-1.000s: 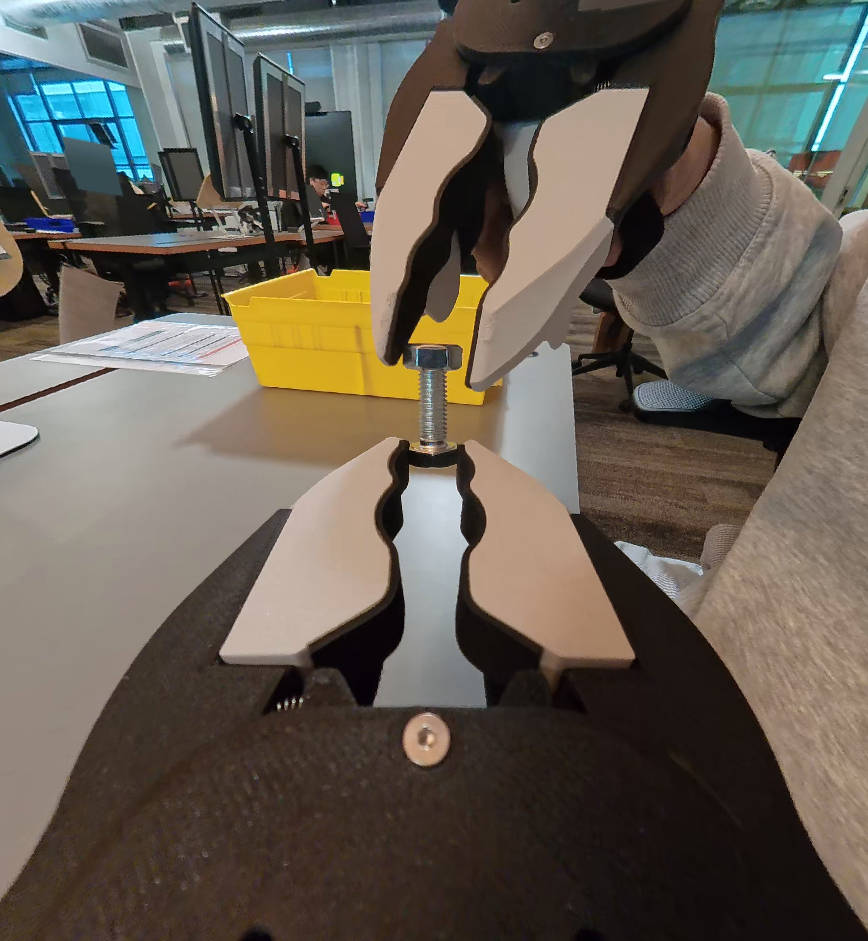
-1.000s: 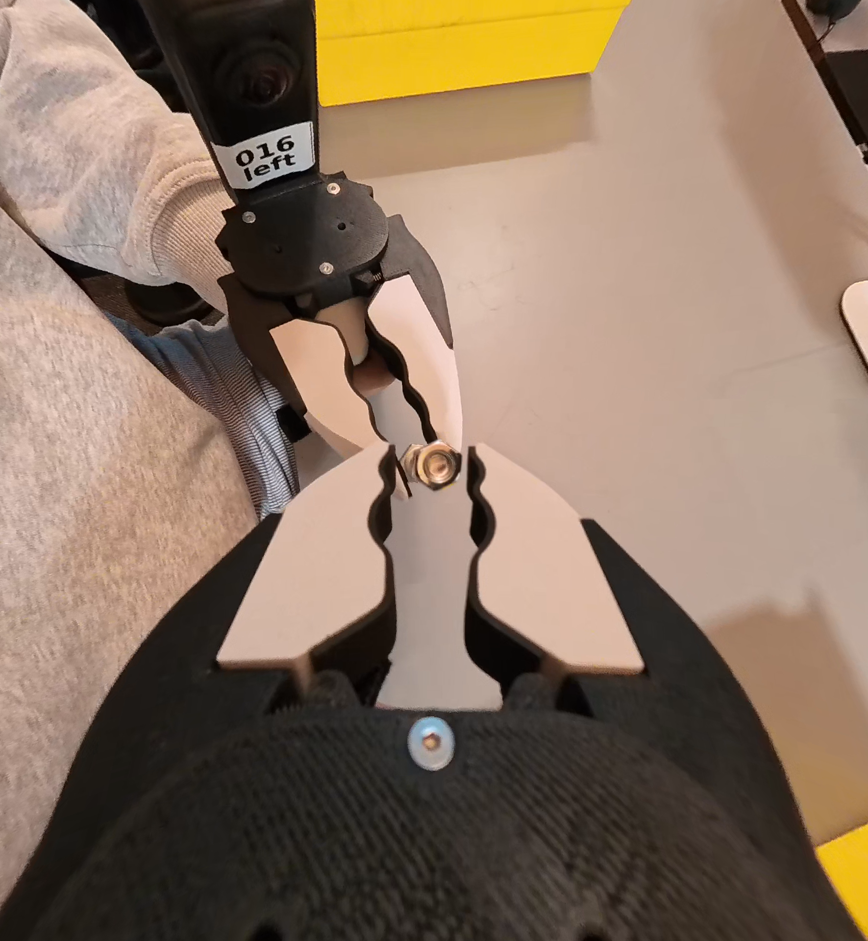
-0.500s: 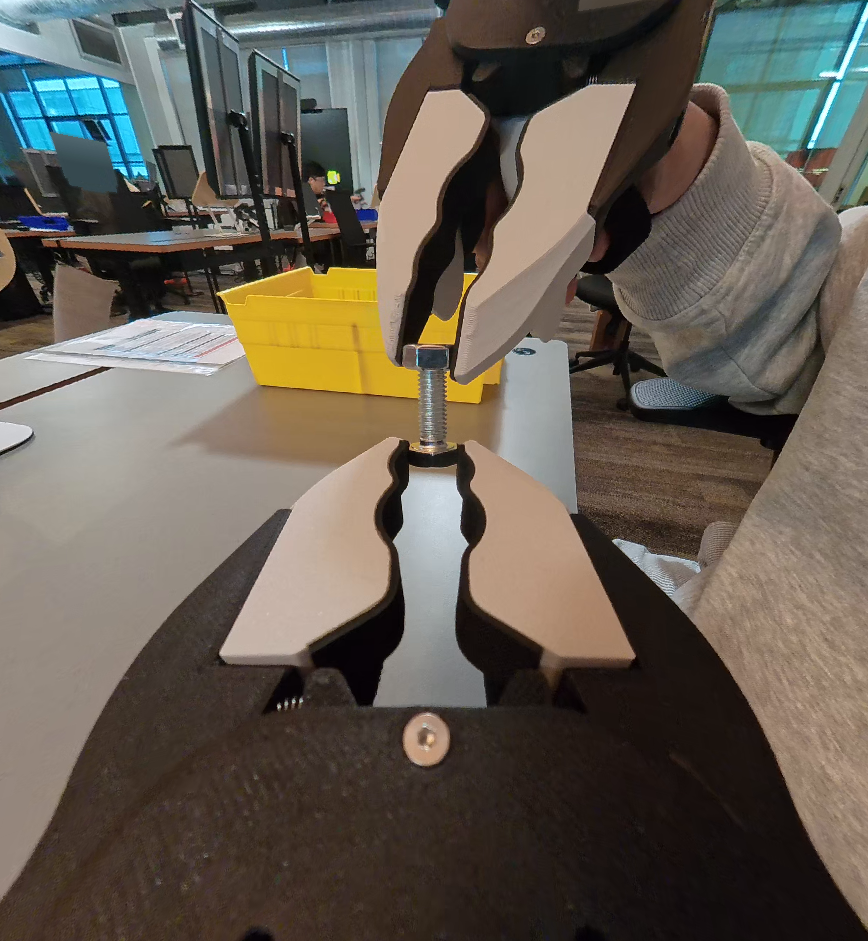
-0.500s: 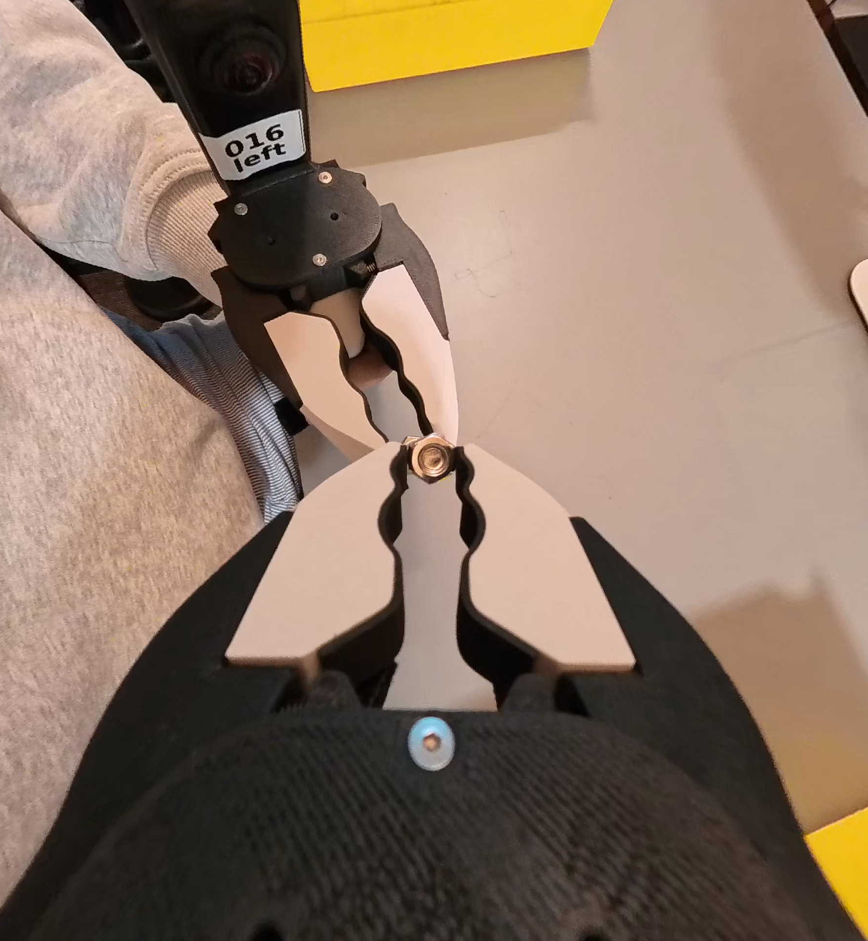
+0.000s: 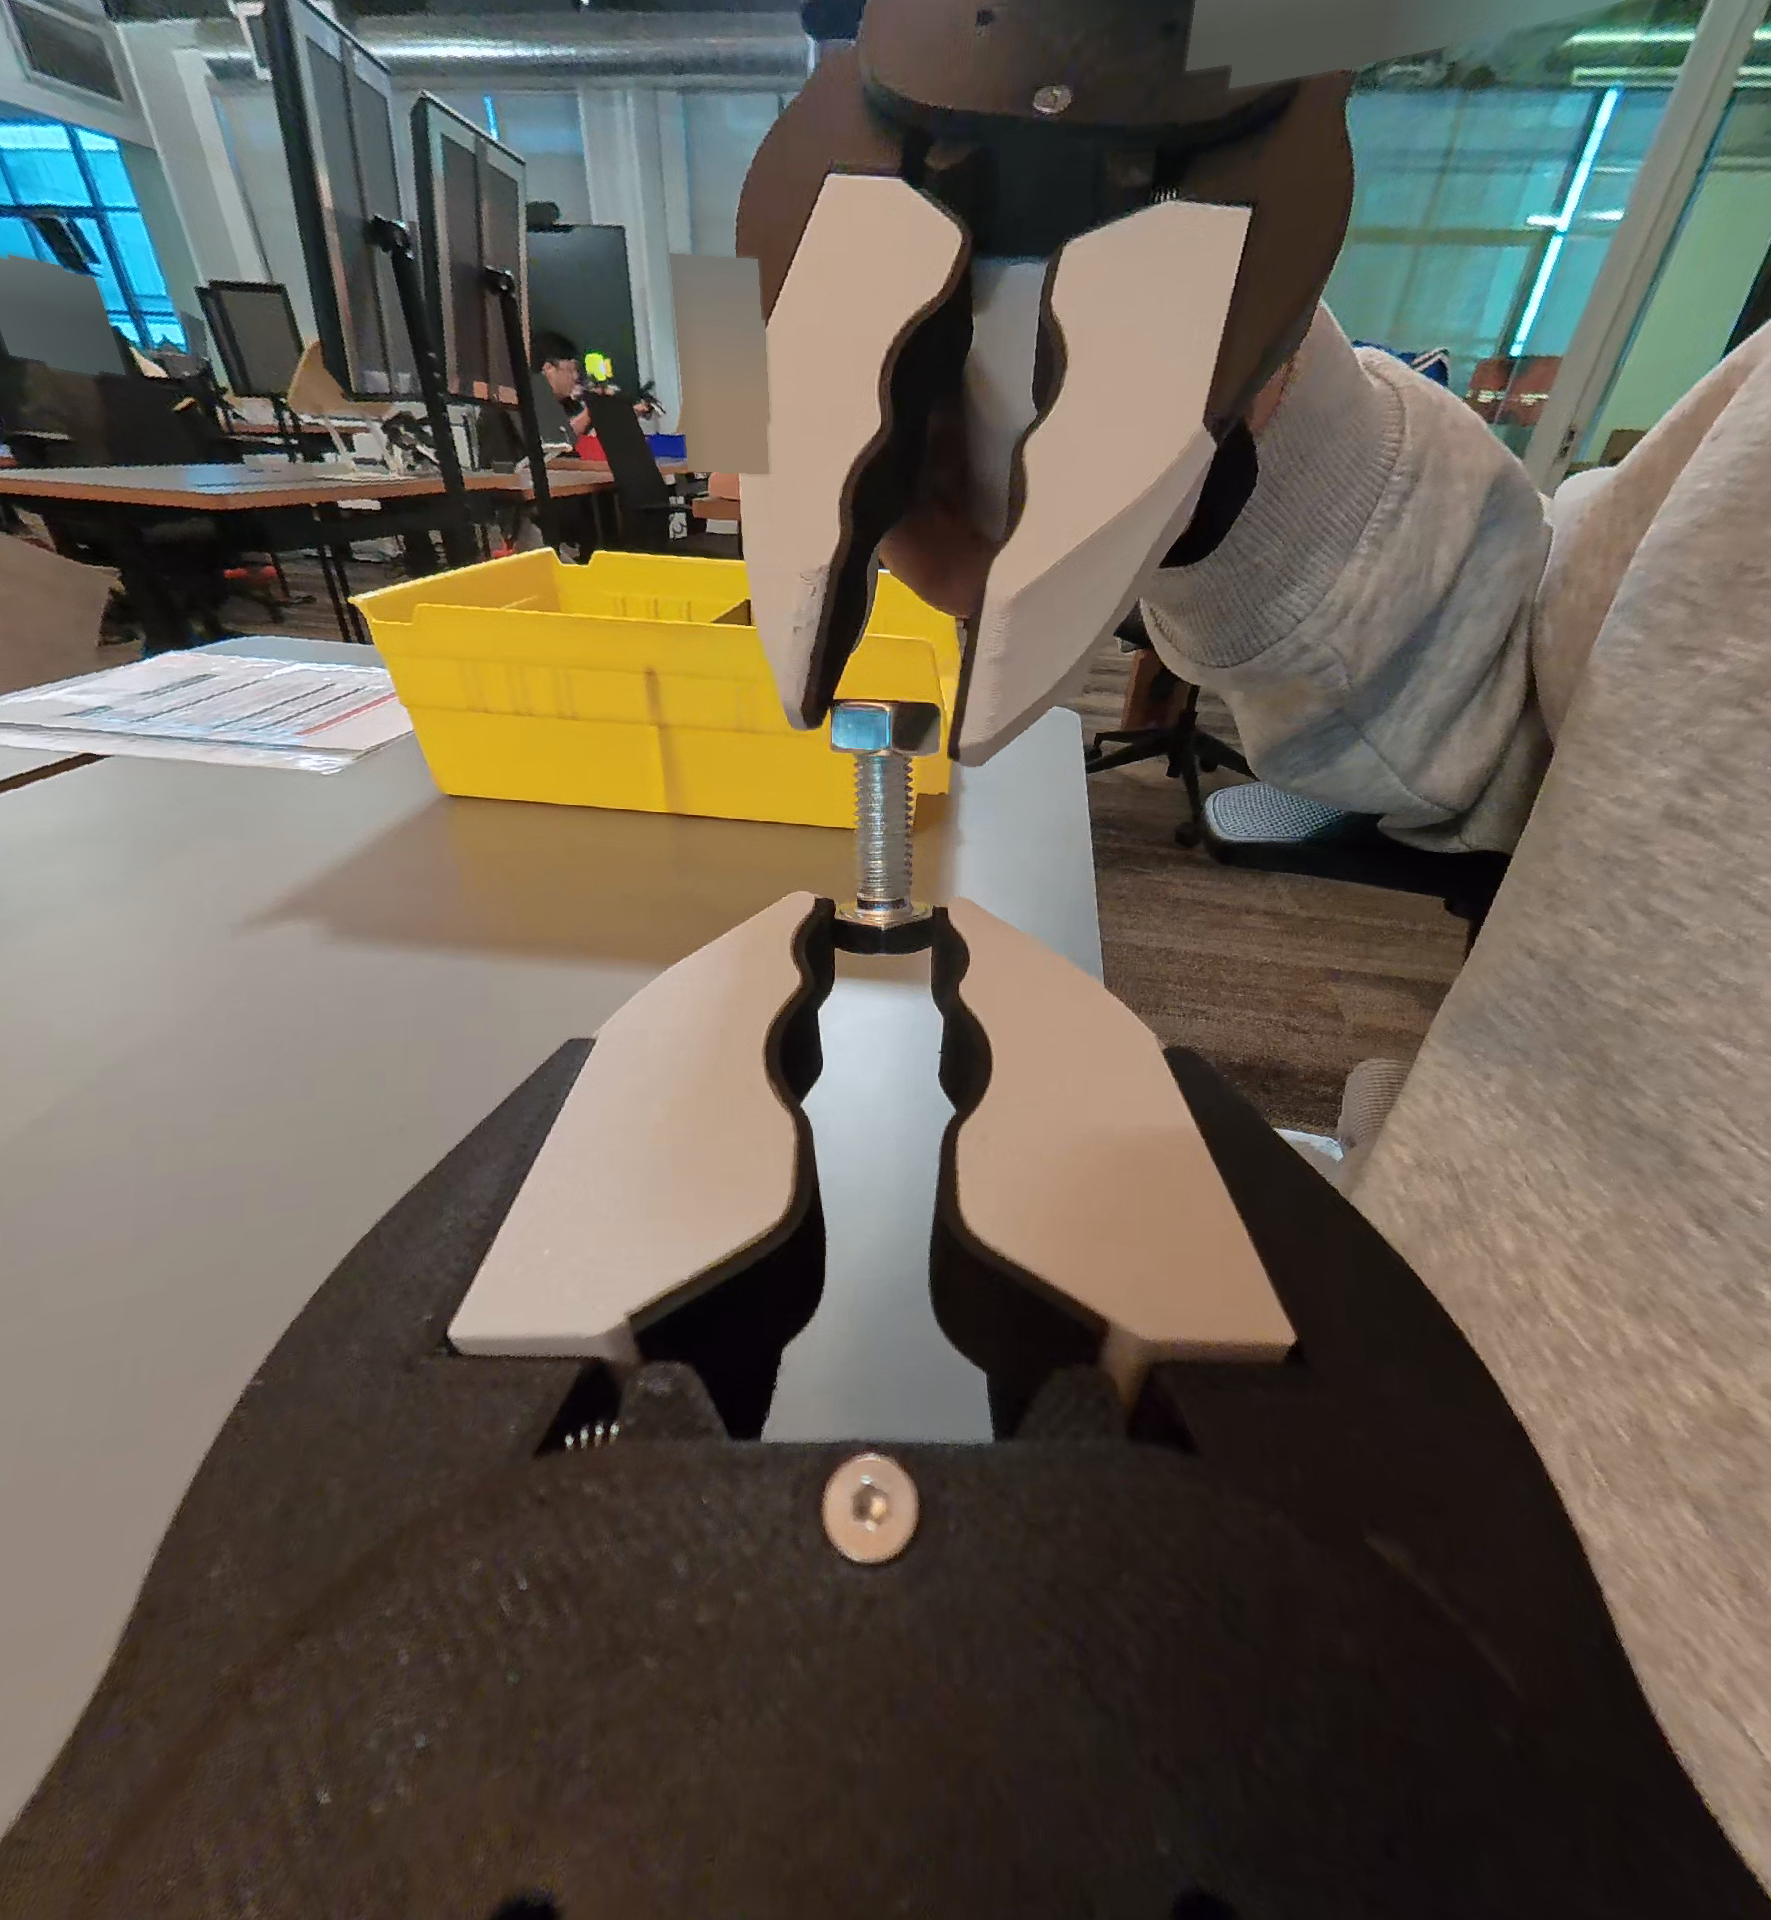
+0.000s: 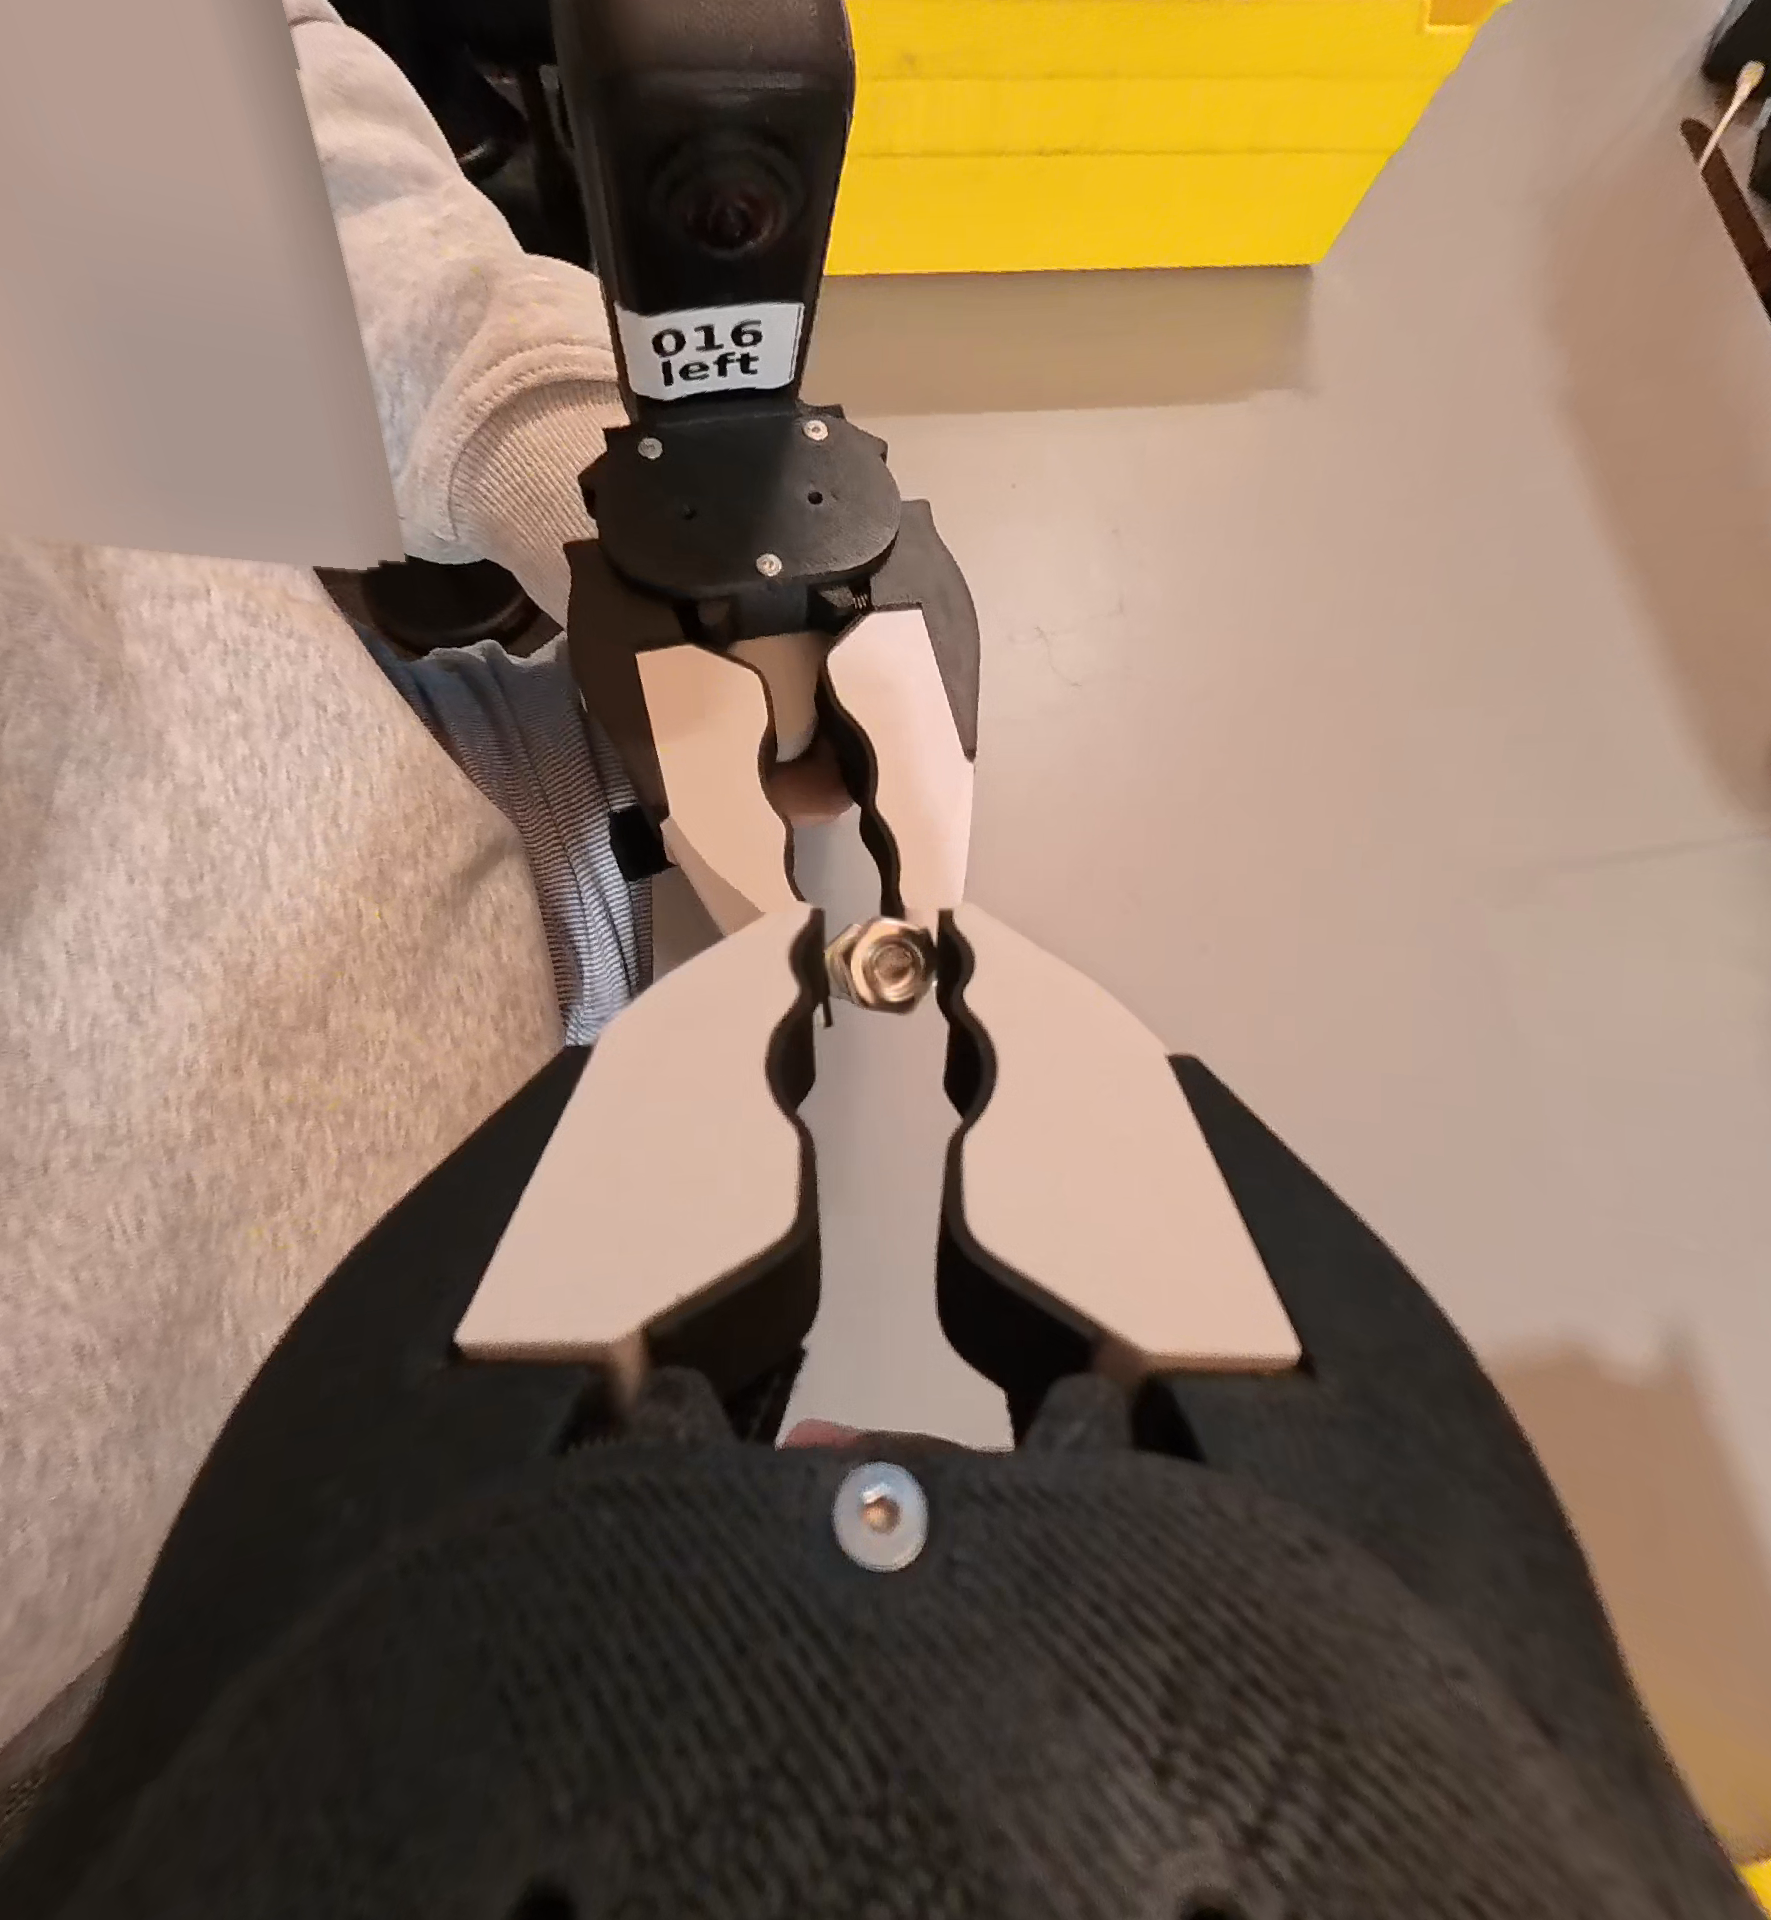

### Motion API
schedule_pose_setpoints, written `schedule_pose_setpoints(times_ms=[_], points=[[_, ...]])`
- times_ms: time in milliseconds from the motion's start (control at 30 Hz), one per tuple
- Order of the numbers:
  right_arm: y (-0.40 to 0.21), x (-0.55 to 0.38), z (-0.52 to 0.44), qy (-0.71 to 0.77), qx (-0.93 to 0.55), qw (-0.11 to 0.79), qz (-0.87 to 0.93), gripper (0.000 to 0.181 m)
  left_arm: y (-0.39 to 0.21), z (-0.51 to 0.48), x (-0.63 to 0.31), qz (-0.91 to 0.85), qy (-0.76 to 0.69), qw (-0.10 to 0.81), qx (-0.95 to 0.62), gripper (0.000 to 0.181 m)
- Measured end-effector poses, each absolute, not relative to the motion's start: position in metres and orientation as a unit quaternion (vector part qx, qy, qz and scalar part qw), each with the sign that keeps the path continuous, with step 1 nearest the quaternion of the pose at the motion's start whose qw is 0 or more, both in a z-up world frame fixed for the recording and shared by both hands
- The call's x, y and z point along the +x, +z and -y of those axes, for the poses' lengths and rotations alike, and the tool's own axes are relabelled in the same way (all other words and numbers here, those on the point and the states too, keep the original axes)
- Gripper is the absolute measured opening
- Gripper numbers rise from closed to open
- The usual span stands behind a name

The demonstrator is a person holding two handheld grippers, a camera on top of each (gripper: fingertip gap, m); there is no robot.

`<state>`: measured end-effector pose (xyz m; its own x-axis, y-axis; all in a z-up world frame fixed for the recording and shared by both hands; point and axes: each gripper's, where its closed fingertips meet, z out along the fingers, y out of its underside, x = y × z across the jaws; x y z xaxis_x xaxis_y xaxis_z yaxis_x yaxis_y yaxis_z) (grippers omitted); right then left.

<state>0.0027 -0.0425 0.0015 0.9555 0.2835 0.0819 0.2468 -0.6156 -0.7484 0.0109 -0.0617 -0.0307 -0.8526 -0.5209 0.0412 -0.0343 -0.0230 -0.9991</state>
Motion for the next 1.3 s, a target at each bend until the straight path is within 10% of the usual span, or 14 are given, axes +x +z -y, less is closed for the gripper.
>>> schedule_pose_setpoints(times_ms=[1300], points=[[0.009,0.002,0.042,-0.001,-0.906,0.405,0.124,0.028,-0.032,0.057,0.015,-0.674,-0.679,0.193,-0.22,0.018]])
